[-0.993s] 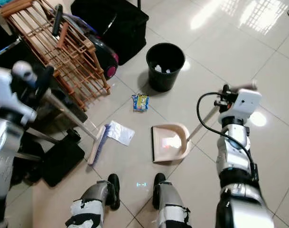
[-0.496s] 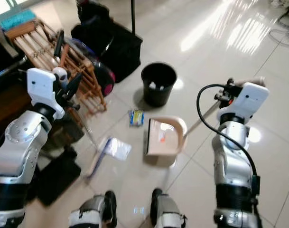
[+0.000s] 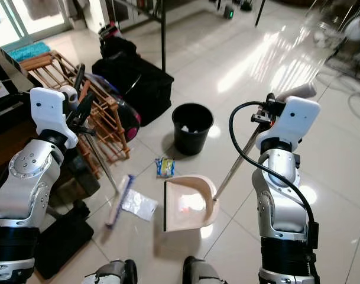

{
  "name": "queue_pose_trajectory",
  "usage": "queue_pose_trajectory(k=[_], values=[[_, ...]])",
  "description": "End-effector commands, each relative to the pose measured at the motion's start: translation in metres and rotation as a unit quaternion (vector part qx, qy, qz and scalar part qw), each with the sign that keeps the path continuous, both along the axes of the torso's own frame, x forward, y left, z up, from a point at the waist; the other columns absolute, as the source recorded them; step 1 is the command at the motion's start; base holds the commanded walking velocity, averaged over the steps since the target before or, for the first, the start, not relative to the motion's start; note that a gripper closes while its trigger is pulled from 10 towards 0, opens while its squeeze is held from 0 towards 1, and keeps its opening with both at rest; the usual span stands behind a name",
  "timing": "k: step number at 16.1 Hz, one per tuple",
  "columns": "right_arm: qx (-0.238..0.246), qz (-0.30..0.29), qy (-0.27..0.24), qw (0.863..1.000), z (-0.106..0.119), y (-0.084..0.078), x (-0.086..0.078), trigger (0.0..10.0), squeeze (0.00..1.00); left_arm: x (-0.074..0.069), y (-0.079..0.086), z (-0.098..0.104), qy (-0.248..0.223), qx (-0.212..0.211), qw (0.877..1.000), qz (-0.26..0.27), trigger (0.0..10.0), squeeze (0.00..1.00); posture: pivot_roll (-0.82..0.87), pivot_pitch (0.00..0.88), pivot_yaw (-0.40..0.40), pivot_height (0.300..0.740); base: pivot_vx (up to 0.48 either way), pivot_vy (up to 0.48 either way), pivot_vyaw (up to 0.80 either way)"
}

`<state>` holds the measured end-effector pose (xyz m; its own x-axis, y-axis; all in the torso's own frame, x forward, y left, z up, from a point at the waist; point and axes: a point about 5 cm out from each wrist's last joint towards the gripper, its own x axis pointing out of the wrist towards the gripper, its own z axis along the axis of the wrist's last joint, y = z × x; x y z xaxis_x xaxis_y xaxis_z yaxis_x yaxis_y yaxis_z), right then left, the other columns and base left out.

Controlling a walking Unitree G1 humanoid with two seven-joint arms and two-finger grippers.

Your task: Sweep floor

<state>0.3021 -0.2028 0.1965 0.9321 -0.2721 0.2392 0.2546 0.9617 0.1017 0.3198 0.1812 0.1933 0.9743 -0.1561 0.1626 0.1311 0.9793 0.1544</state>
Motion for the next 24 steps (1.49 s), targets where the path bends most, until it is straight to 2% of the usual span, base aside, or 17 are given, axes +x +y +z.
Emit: queue_pose_trajectory(k=[1, 5, 7, 9, 12, 16, 19, 21, 24], values=[[-0.014, 0.007, -0.022, 1.000, 0.012, 0.003, -0.001, 10.0, 0.00, -0.002, -0.003, 0.008, -0.028, 0.011, 1.000, -0.009, 10.0, 0.00, -0.04, 0.046, -0.028, 0.740, 0.000, 0.000, 0.00], [-0.008, 0.015, -0.013, 1.000, 0.006, 0.006, -0.003, 10.0, 0.00, -0.003, -0.002, 0.014, -0.046, 0.012, 0.999, -0.020, 10.0, 0.00, -0.03, 0.057, -0.018, 0.740, 0.225, 0.000, 0.00], [-0.018, 0.025, 0.010, 0.999, -0.003, 0.011, -0.007, 10.0, 0.00, -0.002, 0.002, 0.015, -0.046, 0.015, 0.999, -0.016, 10.0, 0.00, -0.03, 0.063, -0.008, 0.740, 0.322, 0.000, 0.00], [-0.014, 0.025, 0.018, 0.999, -0.007, 0.013, -0.008, 10.0, 0.00, -0.002, 0.002, 0.015, -0.044, 0.017, 0.999, -0.018, 10.0, 0.00, -0.03, 0.065, -0.003, 0.740, 0.328, 0.000, 0.80], [0.008, 0.023, 0.013, 1.000, -0.009, 0.010, -0.009, 10.0, 0.00, -0.002, 0.000, 0.015, -0.043, 0.019, 0.999, -0.023, 10.0, 0.00, -0.03, 0.069, 0.002, 0.740, 0.330, 0.000, 0.27], [0.003, 0.018, 0.015, 1.000, -0.008, 0.008, -0.011, 10.0, 0.00, -0.001, -0.005, 0.015, -0.041, 0.005, 0.998, -0.042, 10.0, 0.00, -0.03, 0.077, 0.008, 0.740, 0.307, 0.000, 0.00], [0.003, 0.011, 0.018, 1.000, -0.010, 0.007, -0.014, 10.0, 0.00, -0.002, -0.009, 0.009, -0.029, 0.009, 0.998, -0.053, 10.0, 0.00, -0.04, 0.084, 0.018, 0.740, 0.000, 0.000, 0.00], [-0.002, 0.006, 0.017, 1.000, -0.009, 0.005, -0.015, 10.0, 0.00, 0.001, -0.010, 0.006, -0.025, 0.006, 0.998, -0.053, 10.0, 0.00, -0.05, 0.085, 0.022, 0.740, 0.000, 0.000, 0.00], [-0.005, -0.003, 0.026, 1.000, -0.018, -0.001, -0.014, 10.0, 0.00, 0.015, -0.017, -0.003, -0.025, 0.005, 0.998, -0.050, 10.0, 0.00, -0.04, 0.116, 0.022, 0.740, 0.000, 0.000, 0.00]])
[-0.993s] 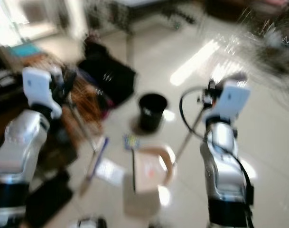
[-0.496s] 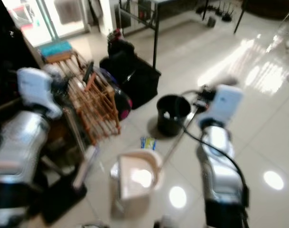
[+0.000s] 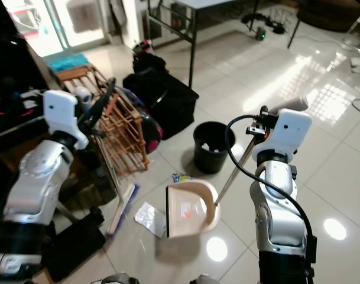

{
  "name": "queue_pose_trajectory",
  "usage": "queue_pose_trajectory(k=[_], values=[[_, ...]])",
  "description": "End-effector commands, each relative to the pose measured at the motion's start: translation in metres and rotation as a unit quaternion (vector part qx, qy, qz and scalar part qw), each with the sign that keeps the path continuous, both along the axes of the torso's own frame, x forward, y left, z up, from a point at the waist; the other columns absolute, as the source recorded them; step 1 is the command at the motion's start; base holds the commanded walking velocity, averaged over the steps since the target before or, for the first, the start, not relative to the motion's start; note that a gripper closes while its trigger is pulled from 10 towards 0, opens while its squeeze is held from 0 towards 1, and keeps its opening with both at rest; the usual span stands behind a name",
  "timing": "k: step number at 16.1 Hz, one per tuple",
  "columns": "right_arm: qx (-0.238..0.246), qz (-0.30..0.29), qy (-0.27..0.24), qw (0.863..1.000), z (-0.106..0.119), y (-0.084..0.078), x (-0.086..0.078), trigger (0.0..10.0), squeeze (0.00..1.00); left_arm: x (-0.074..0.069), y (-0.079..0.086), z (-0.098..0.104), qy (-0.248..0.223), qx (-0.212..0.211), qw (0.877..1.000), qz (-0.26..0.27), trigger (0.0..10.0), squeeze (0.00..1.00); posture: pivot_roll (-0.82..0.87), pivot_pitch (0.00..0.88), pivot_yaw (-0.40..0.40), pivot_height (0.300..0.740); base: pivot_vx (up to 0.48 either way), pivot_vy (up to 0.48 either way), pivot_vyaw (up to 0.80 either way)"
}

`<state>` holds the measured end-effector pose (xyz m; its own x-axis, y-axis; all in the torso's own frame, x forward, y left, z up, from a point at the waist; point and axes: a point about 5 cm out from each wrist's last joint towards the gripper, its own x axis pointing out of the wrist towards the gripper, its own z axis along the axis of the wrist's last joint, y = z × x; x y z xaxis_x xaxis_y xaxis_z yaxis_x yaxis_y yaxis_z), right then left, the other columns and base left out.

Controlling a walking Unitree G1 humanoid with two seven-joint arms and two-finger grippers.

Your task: Sweep floor

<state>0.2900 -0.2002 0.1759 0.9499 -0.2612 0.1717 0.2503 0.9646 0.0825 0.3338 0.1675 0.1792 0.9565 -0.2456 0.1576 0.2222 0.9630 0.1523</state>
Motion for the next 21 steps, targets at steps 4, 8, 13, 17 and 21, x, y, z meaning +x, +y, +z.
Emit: queue_pose_trajectory(k=[4, 8, 13, 17, 21], values=[[-0.019, -0.023, -0.008, 1.000, -0.006, -0.010, 0.008, 10.0, 0.00, 0.020, -0.019, 0.004, -0.026, 0.017, 0.999, -0.020, 10.0, 0.00, -0.04, 0.166, 0.037, 0.740, 0.000, 0.000, 0.00], [-0.040, -0.059, -0.007, 0.997, -0.014, -0.024, 0.027, 10.0, 0.00, 0.036, -0.027, 0.000, -0.038, 0.027, 0.998, -0.029, 10.0, 0.00, -0.02, 0.272, 0.055, 0.740, 0.000, 0.000, 0.00], [-0.065, -0.078, -0.036, 0.994, -0.012, -0.036, 0.031, 10.0, 0.00, 0.037, -0.027, 0.005, -0.083, 0.055, 0.993, -0.061, 10.0, 0.00, 0.00, 0.358, 0.091, 0.740, 0.000, 0.000, 0.00], [-0.082, -0.099, -0.074, 0.989, -0.011, -0.041, 0.030, 10.0, 0.00, 0.037, -0.041, 0.010, -0.123, 0.044, 0.984, -0.119, 10.0, 0.00, 0.02, 0.421, 0.103, 0.740, 0.000, 0.000, 0.00], [-0.087, -0.105, -0.104, 0.985, -0.008, -0.030, 0.027, 10.0, 0.00, 0.039, -0.045, 0.006, -0.126, 0.077, 0.980, -0.131, 10.0, 0.00, -0.02, 0.465, 0.108, 0.740, 0.000, 0.000, 0.00]])
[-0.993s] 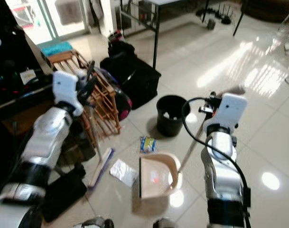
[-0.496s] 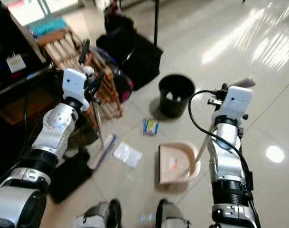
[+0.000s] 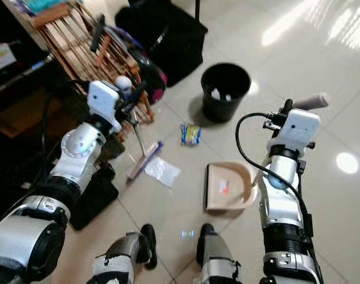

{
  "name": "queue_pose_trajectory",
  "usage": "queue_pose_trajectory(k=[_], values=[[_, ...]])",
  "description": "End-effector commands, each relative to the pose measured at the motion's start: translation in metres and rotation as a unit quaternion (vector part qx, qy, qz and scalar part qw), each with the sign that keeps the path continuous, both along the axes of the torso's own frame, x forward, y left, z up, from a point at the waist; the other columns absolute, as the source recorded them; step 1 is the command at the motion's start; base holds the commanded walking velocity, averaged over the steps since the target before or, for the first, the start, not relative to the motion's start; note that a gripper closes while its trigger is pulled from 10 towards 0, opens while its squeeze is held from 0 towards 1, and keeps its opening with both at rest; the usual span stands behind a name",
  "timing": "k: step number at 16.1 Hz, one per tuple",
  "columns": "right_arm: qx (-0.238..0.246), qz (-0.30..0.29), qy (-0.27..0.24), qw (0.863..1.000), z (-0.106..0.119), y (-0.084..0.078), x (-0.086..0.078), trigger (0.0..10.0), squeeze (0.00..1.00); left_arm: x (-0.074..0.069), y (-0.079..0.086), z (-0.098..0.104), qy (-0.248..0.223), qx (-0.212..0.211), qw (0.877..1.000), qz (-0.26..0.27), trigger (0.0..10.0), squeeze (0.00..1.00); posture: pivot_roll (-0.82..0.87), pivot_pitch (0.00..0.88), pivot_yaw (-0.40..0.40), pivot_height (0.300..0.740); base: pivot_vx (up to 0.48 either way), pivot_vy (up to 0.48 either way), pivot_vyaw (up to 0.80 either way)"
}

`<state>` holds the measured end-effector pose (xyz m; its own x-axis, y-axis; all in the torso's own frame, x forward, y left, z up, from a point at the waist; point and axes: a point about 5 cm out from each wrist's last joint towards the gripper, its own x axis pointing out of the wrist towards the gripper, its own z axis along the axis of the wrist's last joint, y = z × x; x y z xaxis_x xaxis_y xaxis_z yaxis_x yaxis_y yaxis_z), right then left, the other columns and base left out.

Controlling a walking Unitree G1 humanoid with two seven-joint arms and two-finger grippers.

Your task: Sweep floor

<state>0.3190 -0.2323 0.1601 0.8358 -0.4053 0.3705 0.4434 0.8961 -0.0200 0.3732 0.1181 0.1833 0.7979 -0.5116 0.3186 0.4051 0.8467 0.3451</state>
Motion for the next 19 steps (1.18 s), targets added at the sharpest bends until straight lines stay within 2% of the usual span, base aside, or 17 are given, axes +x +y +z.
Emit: queue_pose_trajectory(k=[1, 3, 7, 9, 10, 11, 13, 15, 17, 19], values=[[-0.007, 0.001, -0.030, 1.000, 0.008, 0.005, -0.003, 10.0, 0.00, 0.000, 0.004, 0.001, -0.014, 0.026, 1.000, 0.001, 10.0, 0.00, -0.03, 0.472, 0.111, 0.740, 0.000, 0.000, 0.00], [-0.007, -0.002, -0.044, 0.999, 0.007, 0.009, -0.007, 10.0, 0.00, 0.001, 0.003, 0.001, -0.019, 0.047, 0.999, -0.004, 10.0, 0.00, -0.04, 0.485, 0.114, 0.740, 0.000, 0.000, 0.00], [-0.007, -0.025, -0.045, 0.999, 0.006, 0.008, -0.006, 10.0, 0.00, 0.004, -0.009, 0.000, -0.015, 0.048, 0.999, -0.004, 10.0, 0.00, -0.04, 0.498, 0.115, 0.740, 0.000, 0.000, 0.00], [0.004, -0.020, -0.054, 0.998, 0.005, 0.025, -0.002, 10.0, 0.00, 0.003, -0.017, -0.006, -0.004, 0.046, 0.999, -0.005, 10.0, 0.00, -0.05, 0.497, 0.117, 0.740, 0.000, 0.000, 0.00], [0.003, -0.019, -0.054, 0.998, 0.005, 0.028, -0.001, 10.0, 0.00, 0.003, -0.018, -0.007, -0.002, 0.046, 0.999, -0.005, 10.0, 0.00, -0.05, 0.497, 0.117, 0.740, 0.000, 0.000, 0.00], [0.005, -0.016, -0.063, 0.998, 0.005, 0.042, -0.001, 10.0, 0.00, 0.003, -0.022, -0.010, 0.006, 0.043, 0.999, -0.001, 10.0, 0.00, -0.05, 0.494, 0.116, 0.740, 0.000, 0.000, 0.00], [0.004, -0.012, -0.064, 0.998, 0.002, 0.056, -0.001, 10.0, 0.00, 0.003, -0.027, -0.014, 0.022, 0.032, 0.999, 0.003, 10.0, 0.00, -0.04, 0.492, 0.118, 0.740, 0.000, 0.000, 0.00], [0.008, -0.003, -0.053, 0.999, -0.002, 0.065, 0.001, 10.0, 0.00, 0.003, -0.030, -0.013, 0.030, 0.011, 0.999, 0.004, 10.0, 0.00, -0.04, 0.492, 0.119, 0.740, 0.000, 0.000, 0.00], [-0.028, 0.002, -0.018, 0.999, -0.014, 0.080, 0.004, 10.0, 0.00, 0.004, -0.039, -0.009, 0.033, -0.017, 0.999, -0.008, 10.0, 0.00, -0.03, 0.492, 0.123, 0.740, 0.000, 0.000, 0.00], [-0.032, -0.001, -0.004, 0.999, -0.022, 0.085, 0.003, 10.0, 0.00, 0.003, -0.048, -0.005, 0.032, -0.040, 0.998, -0.022, 10.0, 0.00, -0.01, 0.488, 0.128, 0.740, 0.000, 0.000, 0.00]])
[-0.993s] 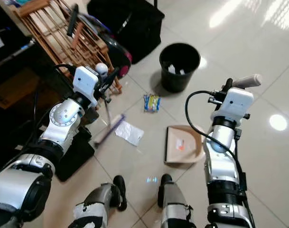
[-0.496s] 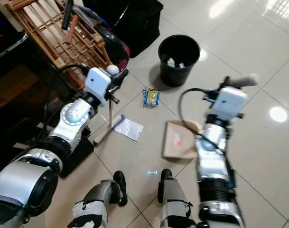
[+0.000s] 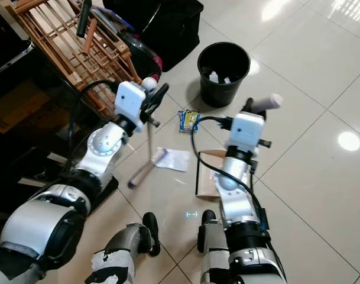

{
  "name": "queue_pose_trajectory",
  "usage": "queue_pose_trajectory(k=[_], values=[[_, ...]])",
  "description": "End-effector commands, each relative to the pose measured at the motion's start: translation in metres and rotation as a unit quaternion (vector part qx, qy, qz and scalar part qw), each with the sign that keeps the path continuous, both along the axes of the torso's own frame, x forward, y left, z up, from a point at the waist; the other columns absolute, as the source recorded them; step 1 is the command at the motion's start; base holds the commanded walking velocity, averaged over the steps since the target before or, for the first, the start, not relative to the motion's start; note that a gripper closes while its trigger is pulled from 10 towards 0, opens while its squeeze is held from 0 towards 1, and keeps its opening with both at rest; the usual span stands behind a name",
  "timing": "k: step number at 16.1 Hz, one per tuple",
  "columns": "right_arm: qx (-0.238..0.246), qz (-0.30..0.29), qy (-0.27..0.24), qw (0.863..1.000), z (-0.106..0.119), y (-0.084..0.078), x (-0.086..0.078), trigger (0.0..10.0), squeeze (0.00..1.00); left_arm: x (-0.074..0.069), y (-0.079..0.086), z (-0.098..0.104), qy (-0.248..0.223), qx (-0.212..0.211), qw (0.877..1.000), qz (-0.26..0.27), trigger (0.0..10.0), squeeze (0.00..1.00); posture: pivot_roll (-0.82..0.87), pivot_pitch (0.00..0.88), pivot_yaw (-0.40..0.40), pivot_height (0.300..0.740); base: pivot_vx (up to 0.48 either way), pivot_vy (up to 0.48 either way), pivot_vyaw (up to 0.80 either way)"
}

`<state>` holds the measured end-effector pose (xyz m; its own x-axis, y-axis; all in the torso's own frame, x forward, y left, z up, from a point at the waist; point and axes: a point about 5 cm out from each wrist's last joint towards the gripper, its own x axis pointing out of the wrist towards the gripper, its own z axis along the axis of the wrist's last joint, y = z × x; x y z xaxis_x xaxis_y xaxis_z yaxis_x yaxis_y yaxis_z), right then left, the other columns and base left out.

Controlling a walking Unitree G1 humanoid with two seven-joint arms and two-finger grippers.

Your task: Sweep floor

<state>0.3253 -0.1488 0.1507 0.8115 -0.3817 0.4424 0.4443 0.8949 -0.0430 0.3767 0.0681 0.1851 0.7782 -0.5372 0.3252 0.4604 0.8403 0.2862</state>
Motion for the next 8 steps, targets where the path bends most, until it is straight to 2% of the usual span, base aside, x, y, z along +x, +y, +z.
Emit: queue_pose_trajectory(k=[1, 2, 6, 8], values=[[0.002, -0.006, 0.035, 0.999, -0.017, 0.001, -0.003, 10.0, 0.00, -0.002, -0.002, -0.005, 0.016, -0.024, 1.000, -0.005, 10.0, 0.00, 0.00, 0.487, 0.133, 0.740, 0.000, 0.000, 0.00], [0.023, -0.026, 0.047, 0.998, -0.024, -0.005, -0.003, 10.0, 0.00, -0.005, -0.009, -0.004, 0.012, -0.037, 0.999, -0.032, 10.0, 0.00, 0.00, 0.487, 0.133, 0.740, 0.000, 0.000, 0.00], [0.058, -0.072, 0.066, 0.994, -0.032, -0.018, -0.002, 10.0, 0.00, -0.010, -0.019, -0.001, 0.009, -0.063, 0.995, -0.072, 10.0, 0.00, 0.03, 0.486, 0.155, 0.740, 0.000, 0.000, 0.00], [0.074, -0.076, 0.071, 0.992, -0.037, -0.020, -0.003, 10.0, 0.00, -0.012, -0.031, 0.009, 0.005, -0.112, 0.990, -0.091, 10.0, 0.00, 0.04, 0.481, 0.155, 0.740, 0.000, 0.000, 0.00]])
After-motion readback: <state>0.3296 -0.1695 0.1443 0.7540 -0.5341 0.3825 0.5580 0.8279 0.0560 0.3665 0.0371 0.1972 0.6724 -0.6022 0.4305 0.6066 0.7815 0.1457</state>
